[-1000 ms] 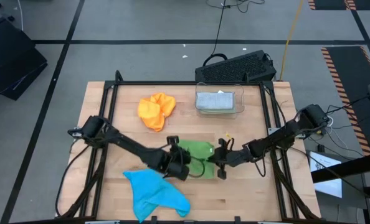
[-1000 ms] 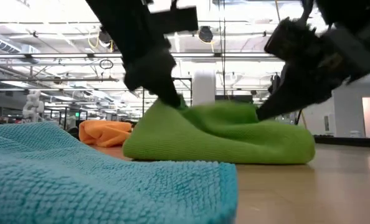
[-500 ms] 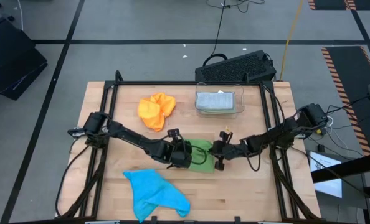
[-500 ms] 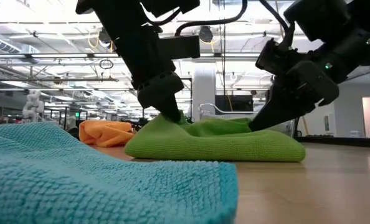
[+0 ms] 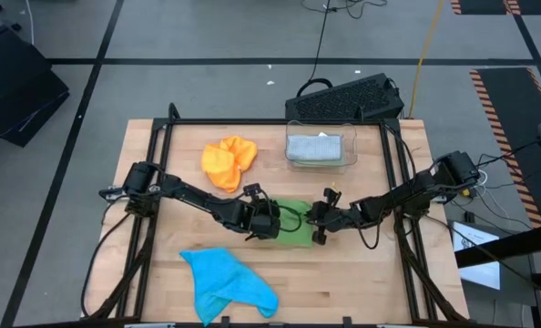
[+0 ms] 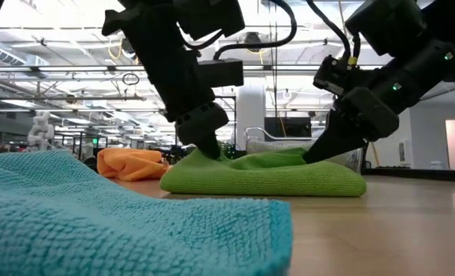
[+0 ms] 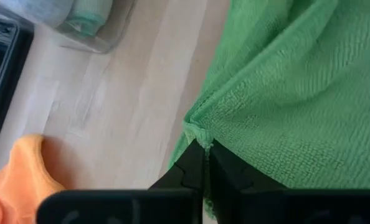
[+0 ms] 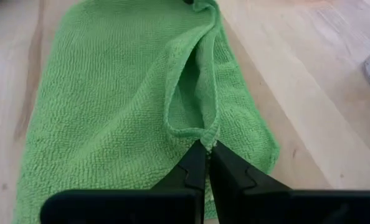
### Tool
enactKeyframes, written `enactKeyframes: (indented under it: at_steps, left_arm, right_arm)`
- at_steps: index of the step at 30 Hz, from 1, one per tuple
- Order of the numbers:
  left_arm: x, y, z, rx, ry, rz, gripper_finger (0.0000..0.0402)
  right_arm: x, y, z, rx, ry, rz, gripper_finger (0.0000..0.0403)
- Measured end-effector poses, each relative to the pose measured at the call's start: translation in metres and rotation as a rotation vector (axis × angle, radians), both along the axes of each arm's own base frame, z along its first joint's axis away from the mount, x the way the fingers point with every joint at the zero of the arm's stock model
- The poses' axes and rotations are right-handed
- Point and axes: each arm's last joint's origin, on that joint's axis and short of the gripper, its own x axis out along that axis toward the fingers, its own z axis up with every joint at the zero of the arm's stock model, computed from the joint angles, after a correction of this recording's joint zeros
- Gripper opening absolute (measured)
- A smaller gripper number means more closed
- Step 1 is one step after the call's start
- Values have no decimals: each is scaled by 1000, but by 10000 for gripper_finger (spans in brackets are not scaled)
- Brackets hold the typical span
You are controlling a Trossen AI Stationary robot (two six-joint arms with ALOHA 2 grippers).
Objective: Fold microfiber towels
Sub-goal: Fold the green microfiber towel
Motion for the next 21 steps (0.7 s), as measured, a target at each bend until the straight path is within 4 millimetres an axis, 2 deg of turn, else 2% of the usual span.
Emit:
enactKeyframes:
  at_steps: [6,16,18,21]
  left_arm:
    - [2,4,0,-22,-27,32,9]
    - [1,18,6,-34,-76,146,142]
    - [2,17,14,-47,-104,150,159]
    - [1,9,25,-81,-144,112,168]
  right_arm:
    - [-1,-3,0,-55,-5,-63,19]
    - [-5,-8,-1,-157,-16,-214,108]
    - [-4,-7,0,-141,-30,-205,123]
    - [-1,0,3,-91,-47,-102,135]
